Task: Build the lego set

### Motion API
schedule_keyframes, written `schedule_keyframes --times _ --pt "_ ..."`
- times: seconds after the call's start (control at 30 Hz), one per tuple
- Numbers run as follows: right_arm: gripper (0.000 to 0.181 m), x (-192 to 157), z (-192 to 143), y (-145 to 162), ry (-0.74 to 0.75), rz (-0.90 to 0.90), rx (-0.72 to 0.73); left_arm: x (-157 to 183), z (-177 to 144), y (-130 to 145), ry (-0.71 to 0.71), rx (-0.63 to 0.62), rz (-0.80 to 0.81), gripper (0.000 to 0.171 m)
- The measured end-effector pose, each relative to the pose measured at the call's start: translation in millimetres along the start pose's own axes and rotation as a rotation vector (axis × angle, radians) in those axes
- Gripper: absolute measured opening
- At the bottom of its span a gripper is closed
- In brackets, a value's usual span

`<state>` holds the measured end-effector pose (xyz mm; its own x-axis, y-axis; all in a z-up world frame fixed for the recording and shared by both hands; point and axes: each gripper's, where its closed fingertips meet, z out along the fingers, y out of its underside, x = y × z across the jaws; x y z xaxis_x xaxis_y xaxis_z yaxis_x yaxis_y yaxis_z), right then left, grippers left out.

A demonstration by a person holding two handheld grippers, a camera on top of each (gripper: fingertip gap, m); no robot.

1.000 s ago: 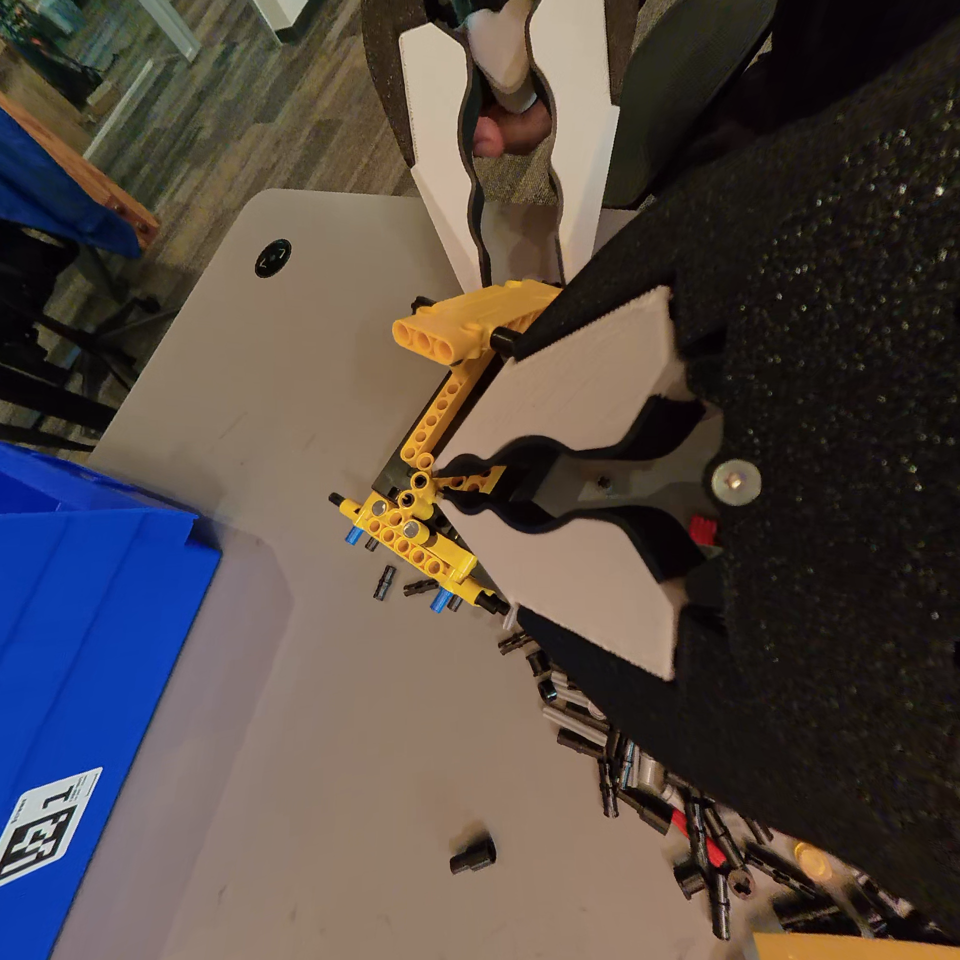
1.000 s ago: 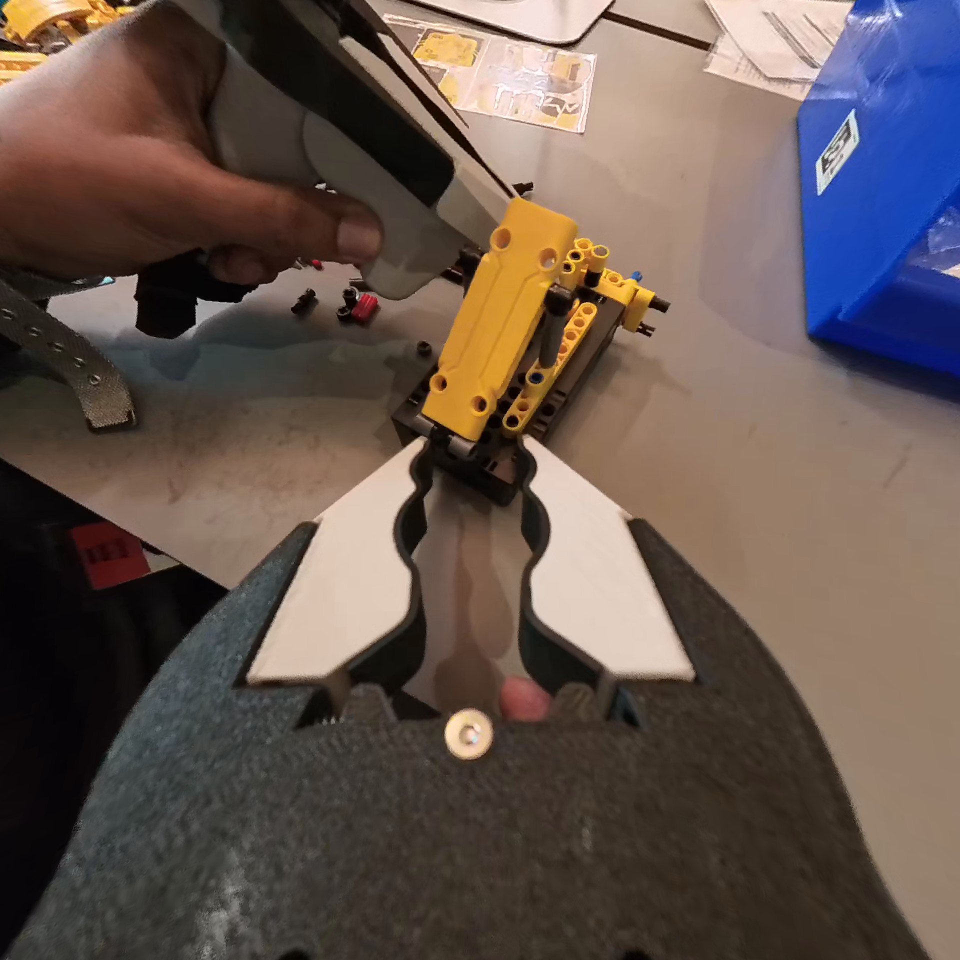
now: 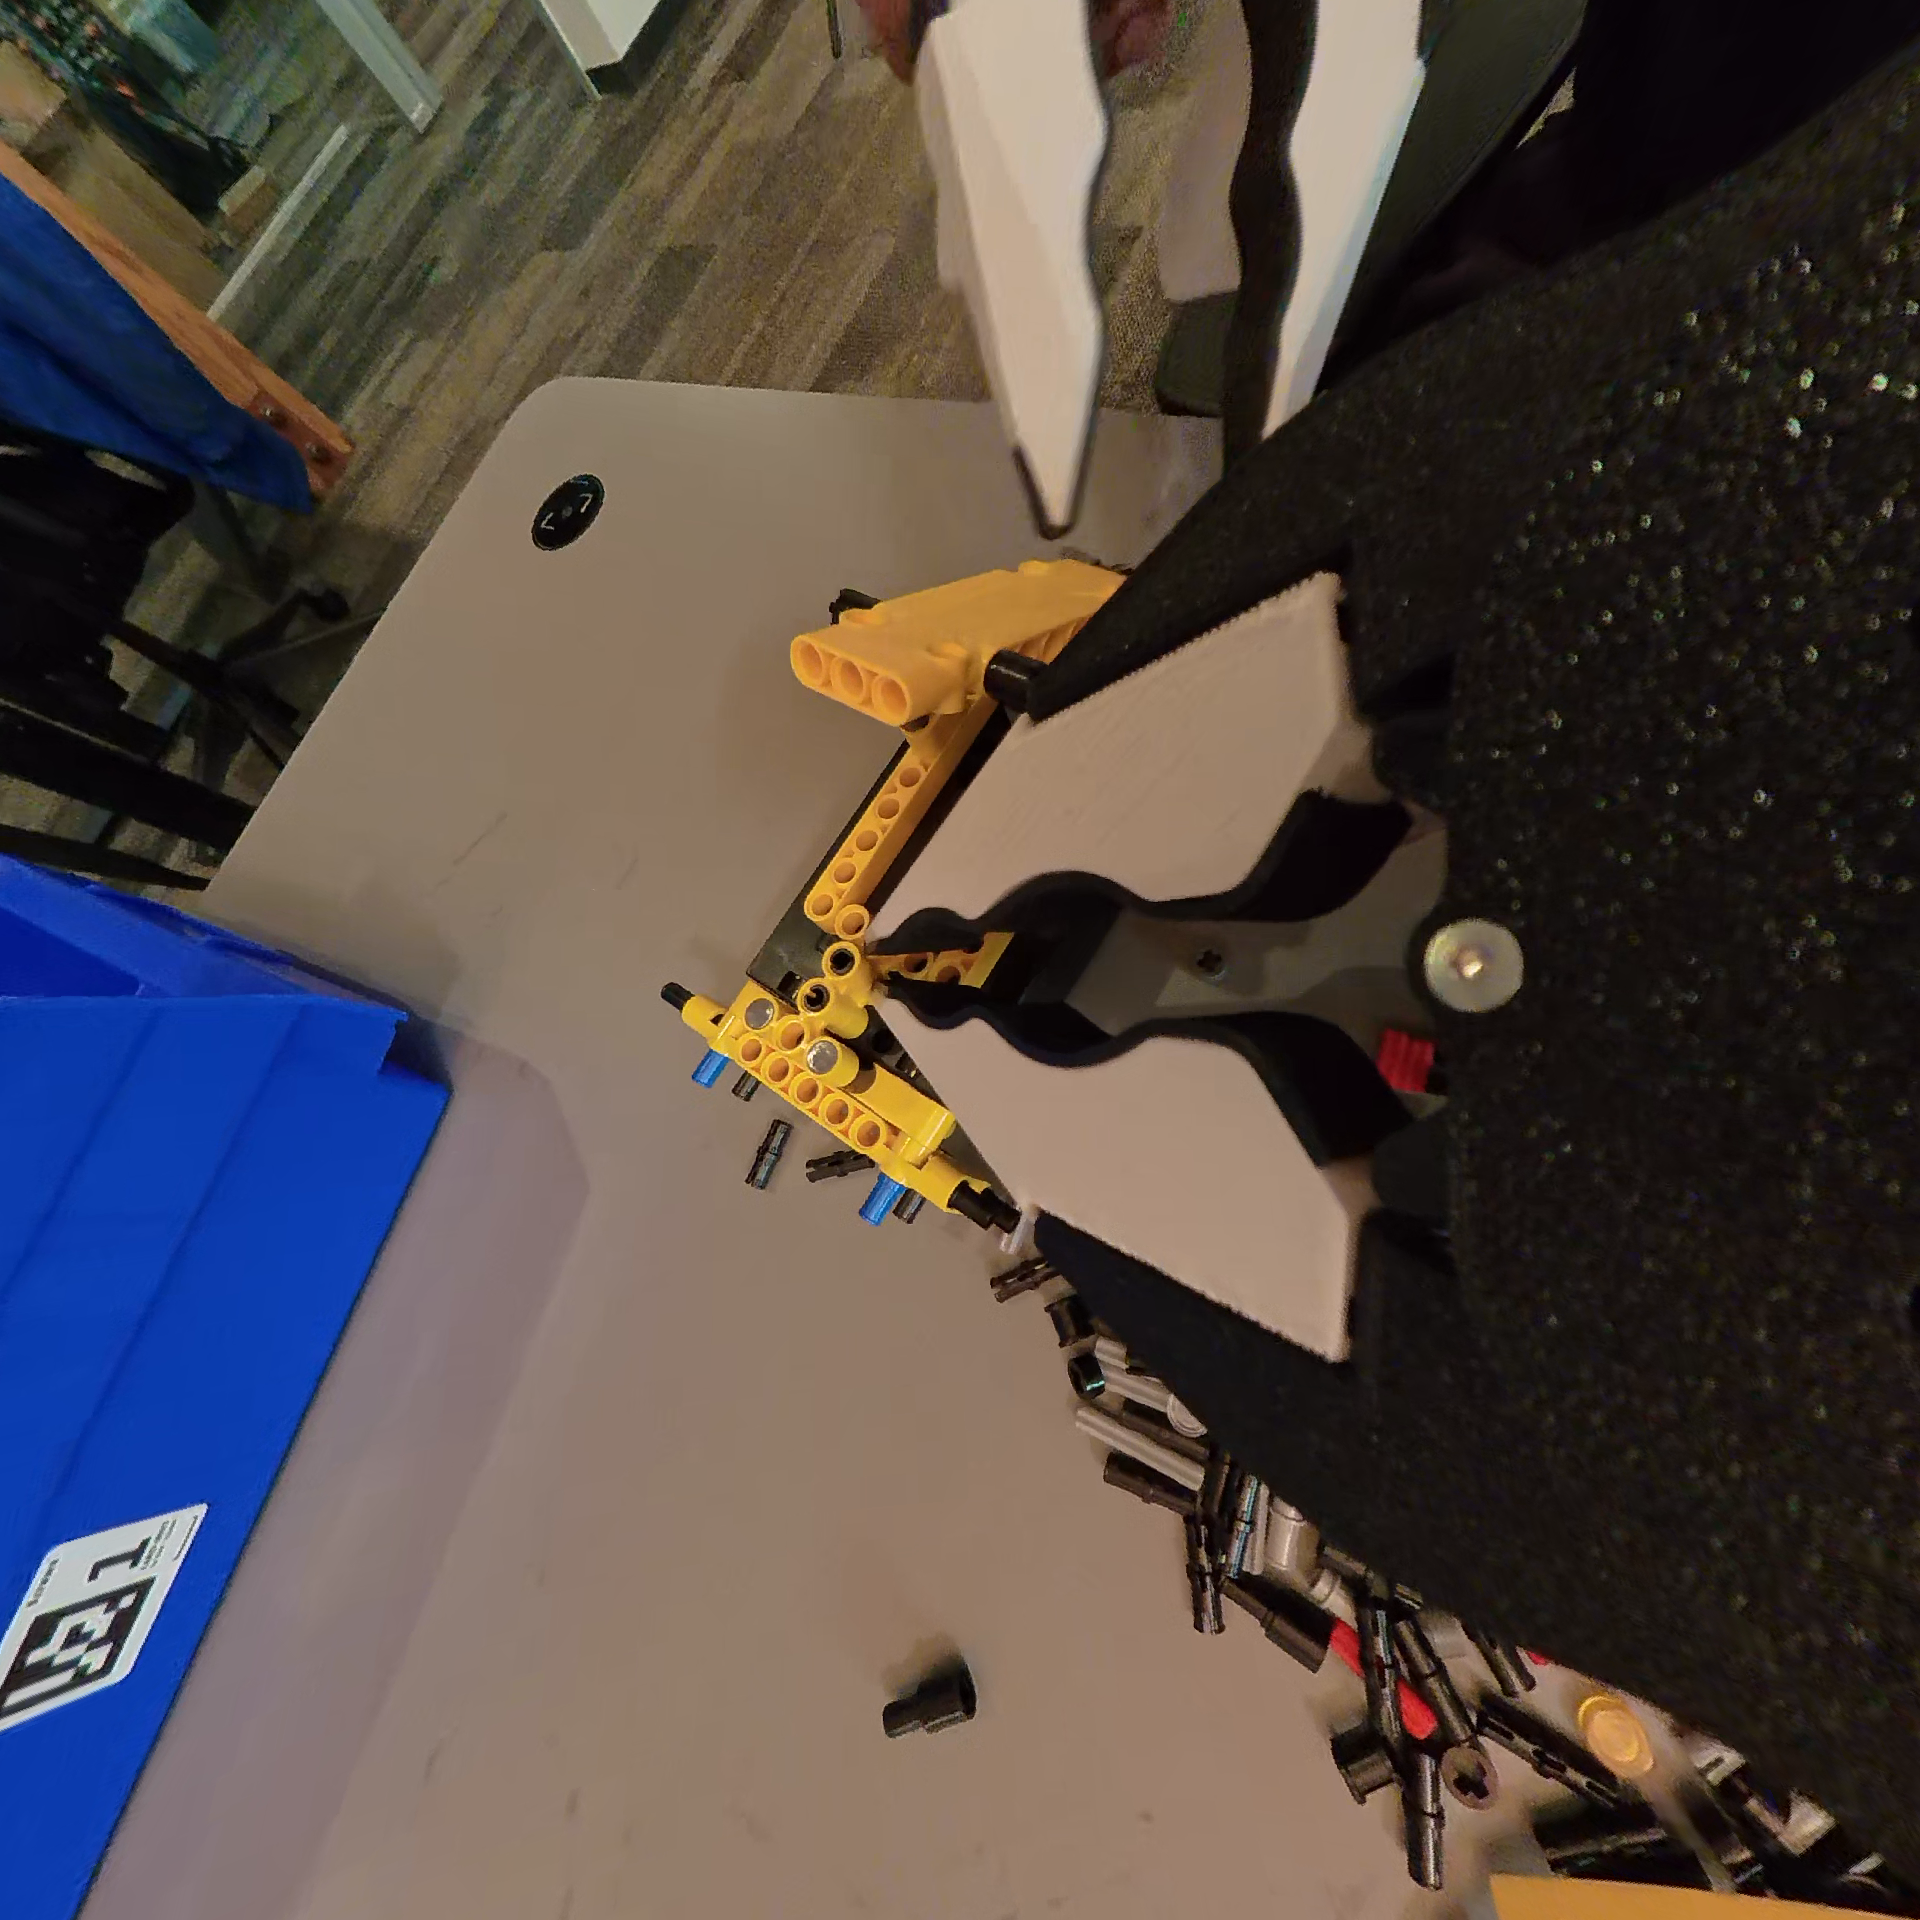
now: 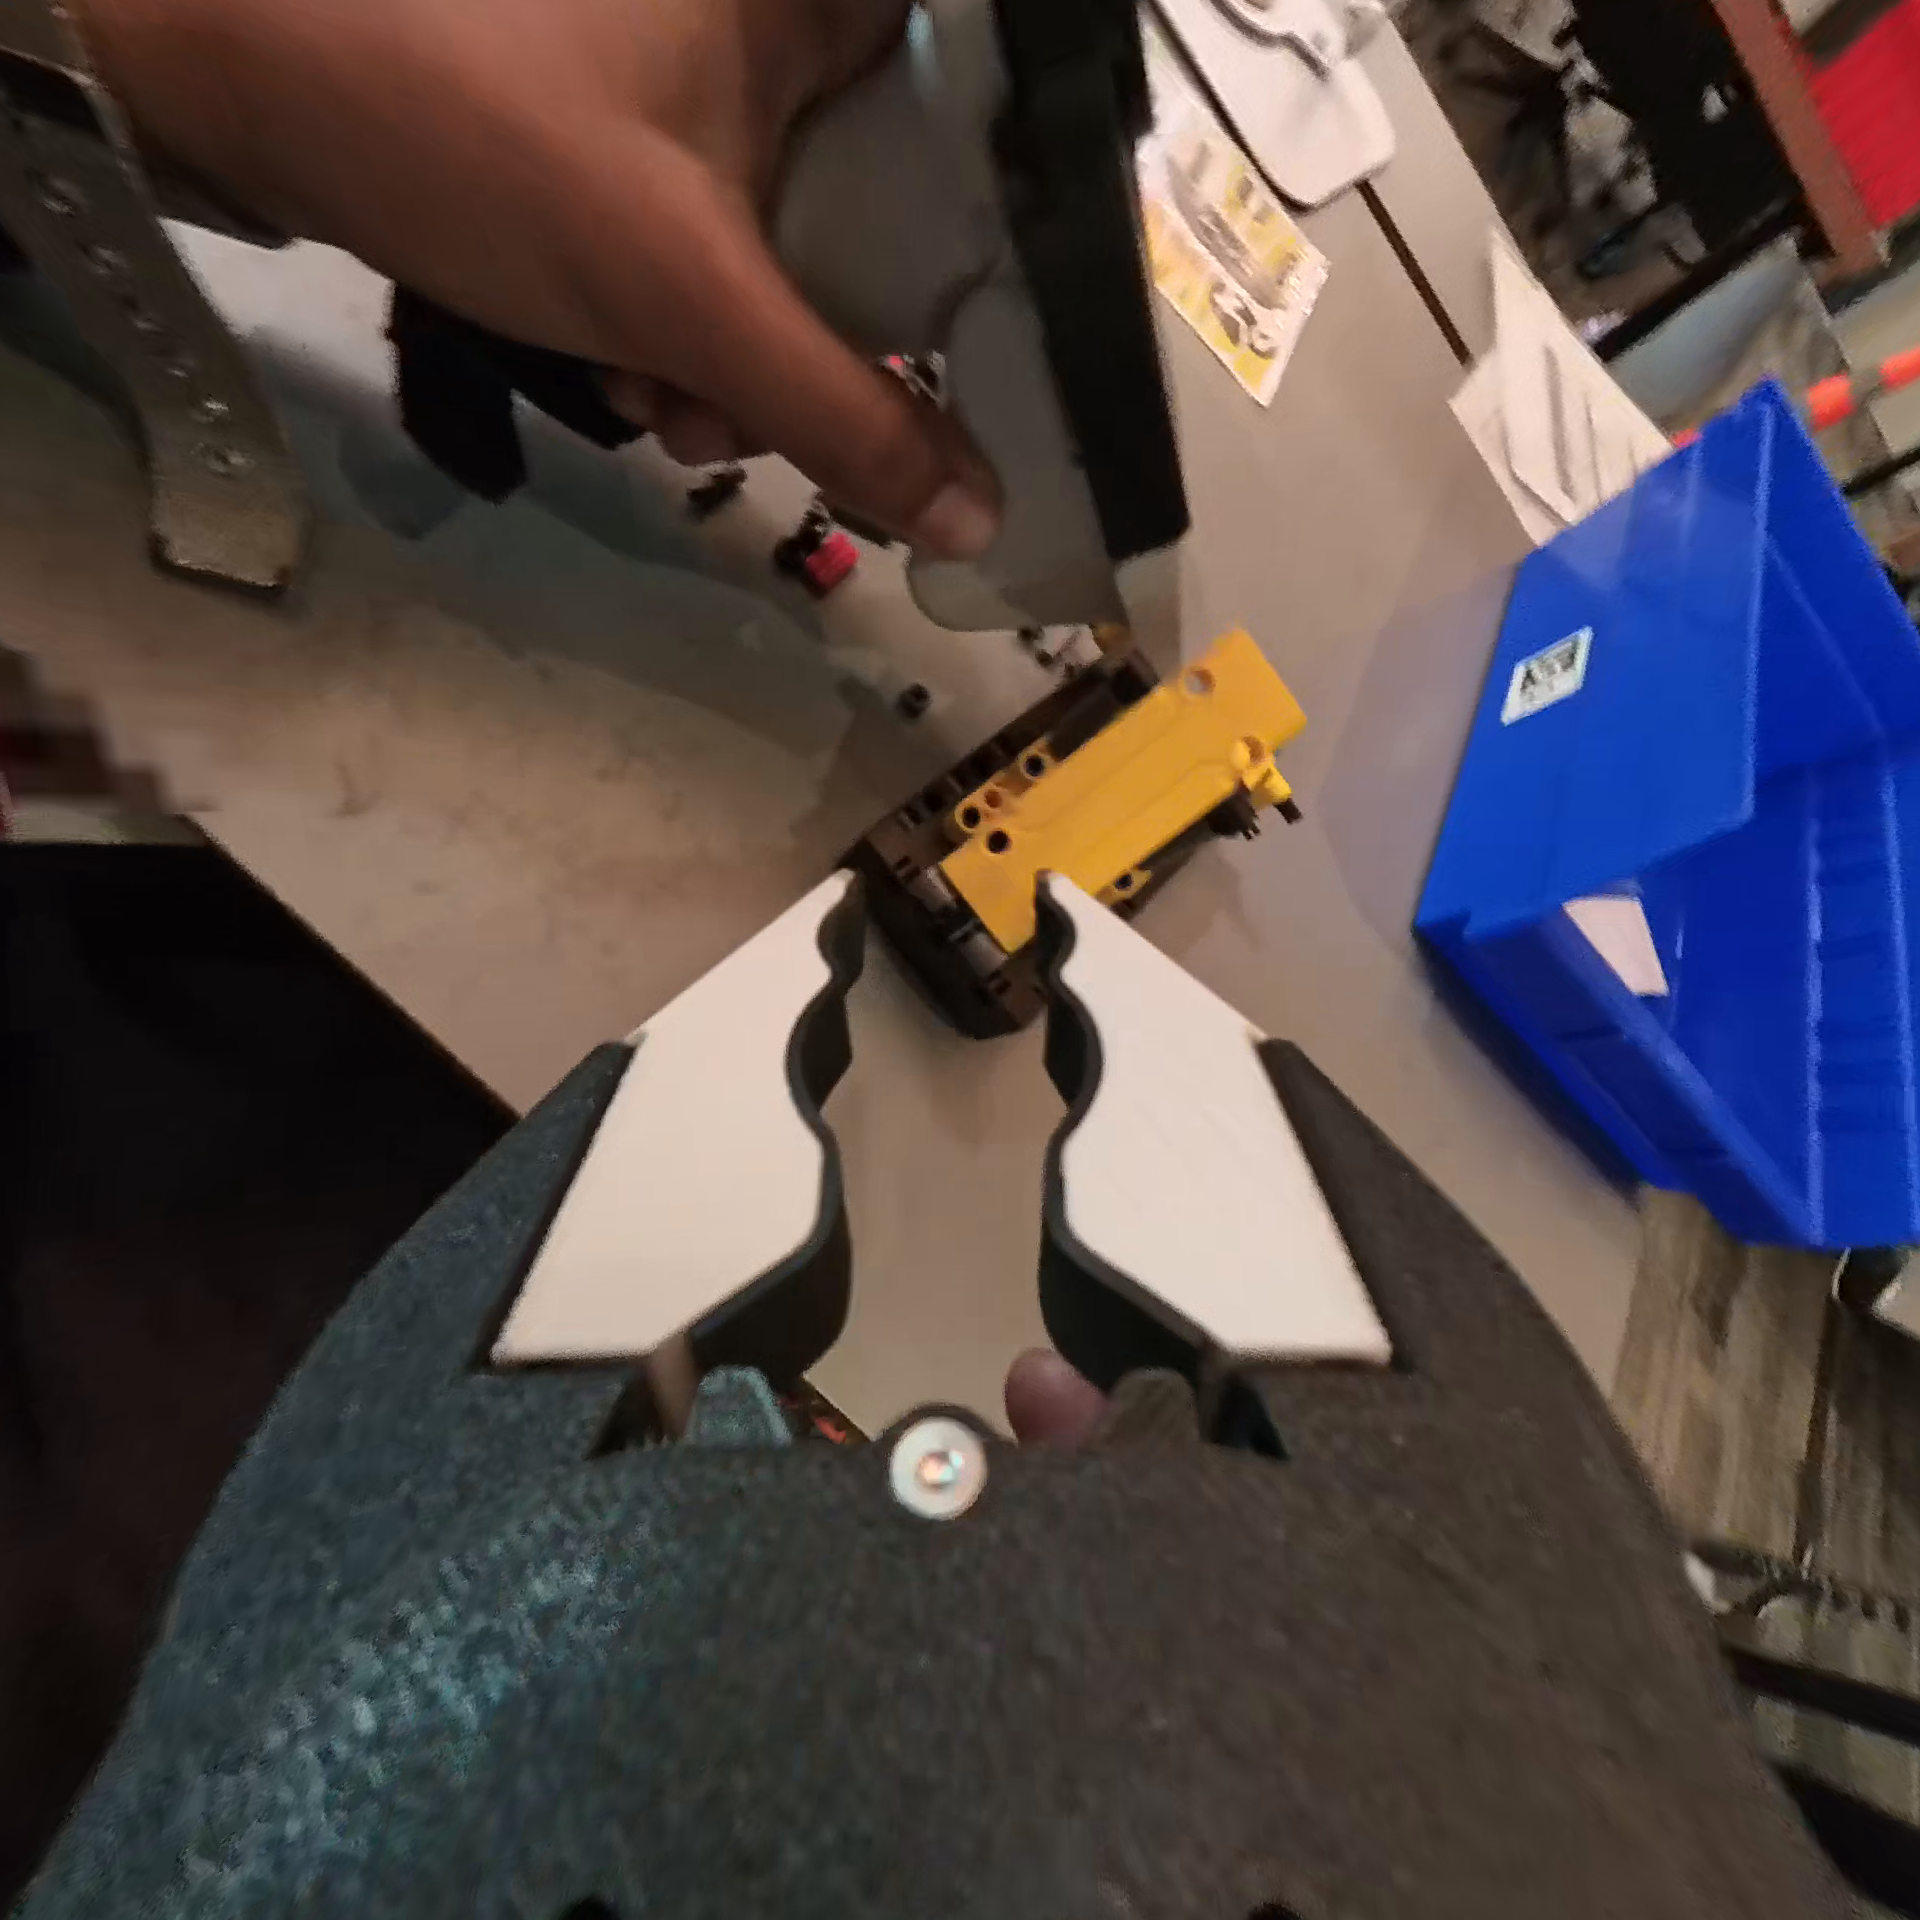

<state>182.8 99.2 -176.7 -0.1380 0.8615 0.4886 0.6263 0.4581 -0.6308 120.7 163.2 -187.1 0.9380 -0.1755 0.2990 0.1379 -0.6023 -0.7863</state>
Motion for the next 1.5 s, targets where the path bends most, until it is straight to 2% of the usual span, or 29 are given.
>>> schedule_keyframes --times 0.07,0.13,0.23,0.53,0.8,1.3,1.4,1.5 --pt "0.017 -6 -1 -2 -0.029 -0.079 -0.017 0 0 0 0.003 0.0 -0.004 0.004" --pt "0.011 -5 1 2 -0.013 -0.179 -0.071 0 0 0 0.004 0.0 -0.006 0.004" --pt "0.01 -3 6 8 0.017 -0.309 -0.135 -1 0 0 -0.005 0.001 -0.002 0.004" --pt "0.001 0 7 8 0.003 -0.486 -0.238 -1 0 0 -0.003 -0.002 -0.001 0.004" --pt "0.0 -2 7 10 -0.102 -0.577 -0.355 0 0 0 -0.023 -0.003 0.02 0.004" --pt "0.0 -1 11 11 -0.219 -0.481 -0.434 -3 -2 -1 -0.041 -0.01 0.031 0.004" --pt "0.0 -1 11 9 -0.203 -0.442 -0.385 -6 -3 1 -0.043 -0.016 0.024 0.004" --pt "0.0 5 9 8 -0.145 -0.294 -0.311 -5 -5 2 -0.018 -0.018 -0.003 0.004"
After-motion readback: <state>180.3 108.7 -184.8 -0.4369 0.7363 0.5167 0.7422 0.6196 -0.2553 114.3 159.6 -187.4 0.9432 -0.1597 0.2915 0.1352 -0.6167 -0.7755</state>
